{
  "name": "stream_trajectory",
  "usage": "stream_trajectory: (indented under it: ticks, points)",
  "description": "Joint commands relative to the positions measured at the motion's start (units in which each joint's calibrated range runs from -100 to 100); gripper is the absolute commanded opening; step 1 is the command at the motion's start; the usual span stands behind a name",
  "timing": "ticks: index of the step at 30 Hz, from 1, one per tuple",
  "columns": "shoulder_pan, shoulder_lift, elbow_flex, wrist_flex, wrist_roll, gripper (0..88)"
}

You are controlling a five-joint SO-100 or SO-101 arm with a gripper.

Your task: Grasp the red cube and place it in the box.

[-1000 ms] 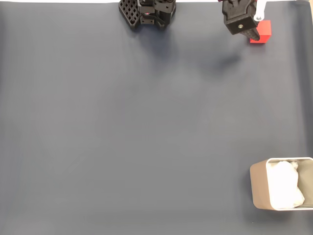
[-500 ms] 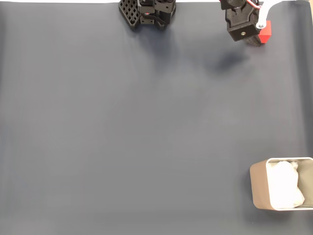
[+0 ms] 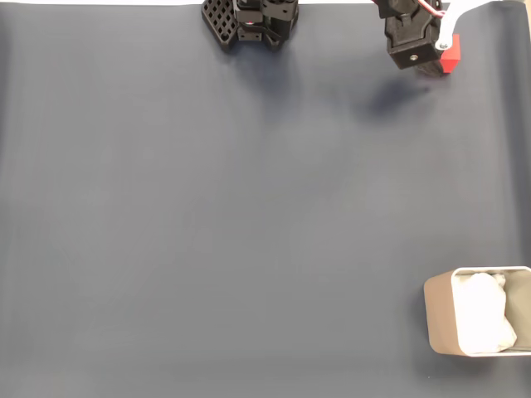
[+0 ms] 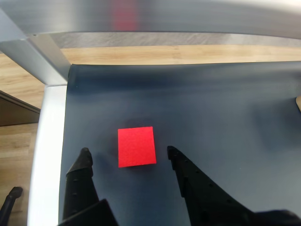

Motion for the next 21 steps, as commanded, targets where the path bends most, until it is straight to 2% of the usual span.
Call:
stream_trajectory:
  ticks: [1, 21]
  points:
    - [-0.94, 0.54, -1.17, -1.72, -0.68, 37.4]
    - [-1.08, 4.61, -1.54, -4.84, -0.83, 38.2]
